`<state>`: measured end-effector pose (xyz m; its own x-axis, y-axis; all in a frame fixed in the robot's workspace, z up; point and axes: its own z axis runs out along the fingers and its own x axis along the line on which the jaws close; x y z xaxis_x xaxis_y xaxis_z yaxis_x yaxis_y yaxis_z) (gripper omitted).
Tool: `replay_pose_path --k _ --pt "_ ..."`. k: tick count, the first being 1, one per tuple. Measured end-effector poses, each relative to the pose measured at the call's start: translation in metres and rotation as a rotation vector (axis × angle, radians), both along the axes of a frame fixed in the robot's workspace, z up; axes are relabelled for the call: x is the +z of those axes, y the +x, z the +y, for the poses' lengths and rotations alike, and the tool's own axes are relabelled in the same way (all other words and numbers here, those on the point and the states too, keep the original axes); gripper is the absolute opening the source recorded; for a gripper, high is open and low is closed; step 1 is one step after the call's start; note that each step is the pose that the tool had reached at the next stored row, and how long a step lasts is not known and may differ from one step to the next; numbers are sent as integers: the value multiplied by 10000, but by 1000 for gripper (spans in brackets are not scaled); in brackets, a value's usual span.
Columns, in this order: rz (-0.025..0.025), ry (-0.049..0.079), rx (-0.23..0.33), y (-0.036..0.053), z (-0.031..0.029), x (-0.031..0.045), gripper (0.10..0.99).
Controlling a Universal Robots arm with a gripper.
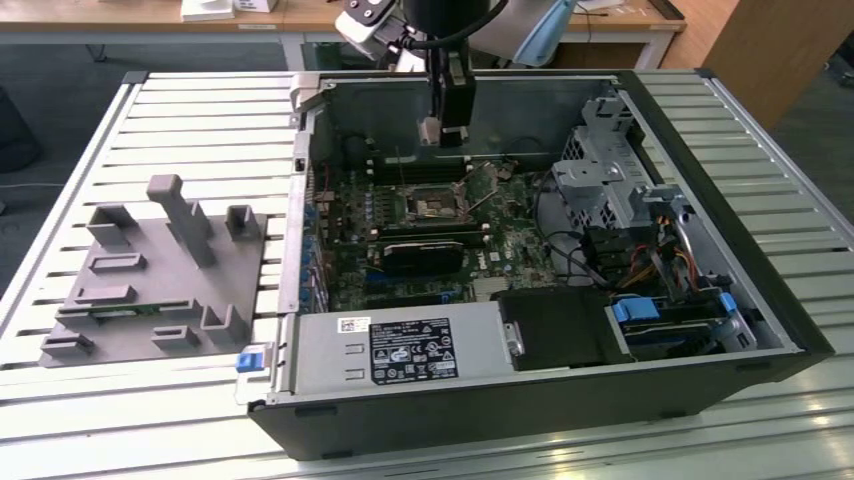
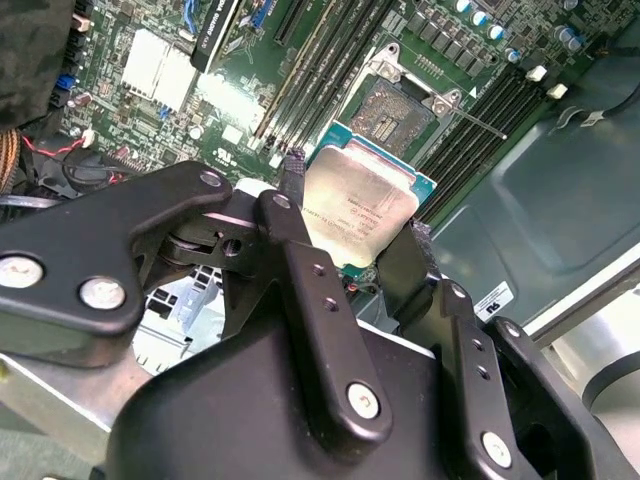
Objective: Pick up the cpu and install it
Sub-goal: 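Place the cpu into insertion slot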
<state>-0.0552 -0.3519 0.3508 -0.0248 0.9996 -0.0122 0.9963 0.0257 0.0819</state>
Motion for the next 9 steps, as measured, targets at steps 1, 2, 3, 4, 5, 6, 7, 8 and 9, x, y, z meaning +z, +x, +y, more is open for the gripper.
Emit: replay_pose_path --k 1,2,3,4,5,6,7,8,9 --pt "0 0 0 0 0 -3 537" --pt "0 0 0 0 0 -6 537" --pt "0 0 0 0 0 -8 537" --pt "0 0 0 0 0 -12 537" --pt "0 1 0 0 0 -15 537" --pt "-1 0 0 0 0 -18 537" --pt "-1 0 0 0 0 -21 537" --pt "0 0 0 0 0 -24 537" --pt "0 0 0 0 0 -28 537"
